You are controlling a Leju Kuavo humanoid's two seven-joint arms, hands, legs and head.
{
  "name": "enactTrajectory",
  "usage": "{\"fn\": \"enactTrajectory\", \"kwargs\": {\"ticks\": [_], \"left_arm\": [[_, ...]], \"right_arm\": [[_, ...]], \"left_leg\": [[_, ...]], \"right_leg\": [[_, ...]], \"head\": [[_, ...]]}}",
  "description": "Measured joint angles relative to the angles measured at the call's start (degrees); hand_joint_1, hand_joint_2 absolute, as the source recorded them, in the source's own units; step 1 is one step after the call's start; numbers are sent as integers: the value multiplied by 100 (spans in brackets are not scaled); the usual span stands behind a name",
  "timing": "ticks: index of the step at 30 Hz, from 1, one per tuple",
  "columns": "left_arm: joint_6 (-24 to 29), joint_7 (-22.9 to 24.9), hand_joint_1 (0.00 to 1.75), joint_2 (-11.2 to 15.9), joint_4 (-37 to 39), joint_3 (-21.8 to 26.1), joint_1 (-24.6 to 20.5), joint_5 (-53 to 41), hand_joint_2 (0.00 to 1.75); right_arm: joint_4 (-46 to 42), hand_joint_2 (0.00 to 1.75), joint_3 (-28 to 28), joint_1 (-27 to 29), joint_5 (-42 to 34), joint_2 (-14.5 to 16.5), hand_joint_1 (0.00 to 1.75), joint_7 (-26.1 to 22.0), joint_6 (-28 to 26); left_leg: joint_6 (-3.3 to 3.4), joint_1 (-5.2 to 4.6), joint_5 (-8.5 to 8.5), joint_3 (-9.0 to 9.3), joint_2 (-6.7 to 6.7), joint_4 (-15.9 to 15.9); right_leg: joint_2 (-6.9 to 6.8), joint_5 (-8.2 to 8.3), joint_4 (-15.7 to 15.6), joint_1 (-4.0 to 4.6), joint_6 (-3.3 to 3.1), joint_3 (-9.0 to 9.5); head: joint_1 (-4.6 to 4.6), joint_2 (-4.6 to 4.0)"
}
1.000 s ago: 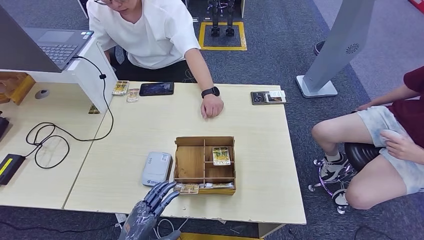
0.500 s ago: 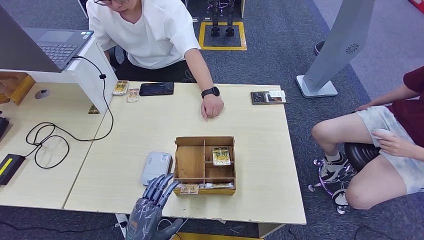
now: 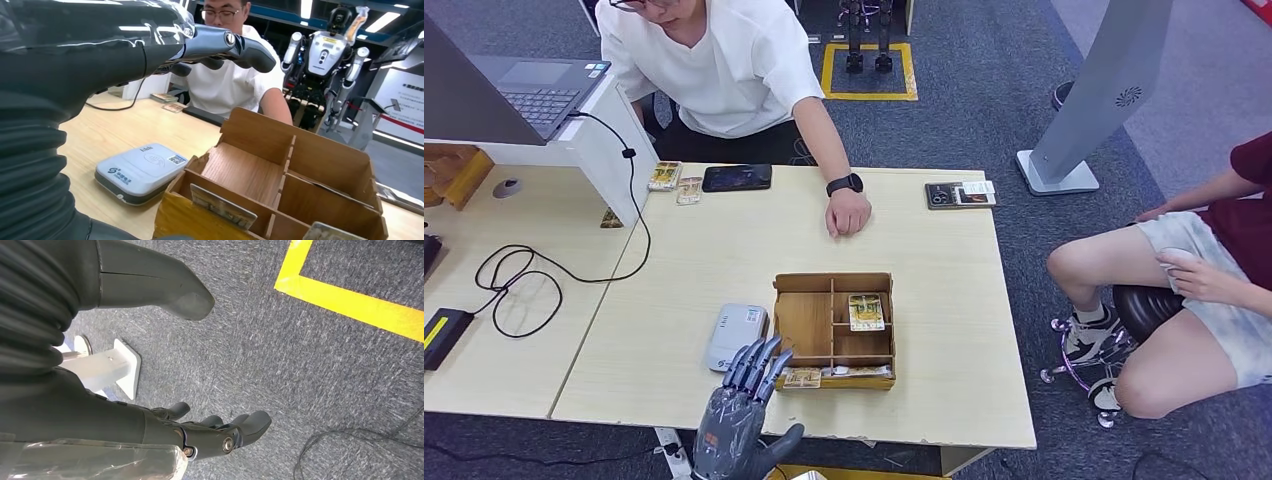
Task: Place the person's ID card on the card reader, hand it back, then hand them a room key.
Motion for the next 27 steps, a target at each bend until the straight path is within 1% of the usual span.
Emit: {"fn": "enactTrajectory", "kwargs": {"ticks": [12,18,23,27], "left_arm": [[-72,23,0,-49,71,0,-27,-114,175],[-246,36,0,-255,404,-39,-331,-161,175],[-252,79,0,-301,489,-39,-389,-140,175],[-299,252,0,-381,548,-39,-475,-111,175]], "right_arm": [[1,175,8,0,4,0,0,3,1],[83,175,-37,-92,305,0,0,-125,-73],[124,175,-67,-116,354,0,0,-168,-82],[165,175,-130,-146,493,0,0,-213,-103]], "left_leg": [[0,0,0,0,0,0],[0,0,0,1,0,0],[0,0,0,0,0,0],[0,0,0,-1,0,0]], "right_leg": [[0,0,0,0,0,-5],[0,2,0,0,0,3],[1,1,0,0,0,2],[0,1,0,0,0,3]], "head": [[0,0],[-1,0],[-1,0],[0,0]]}}
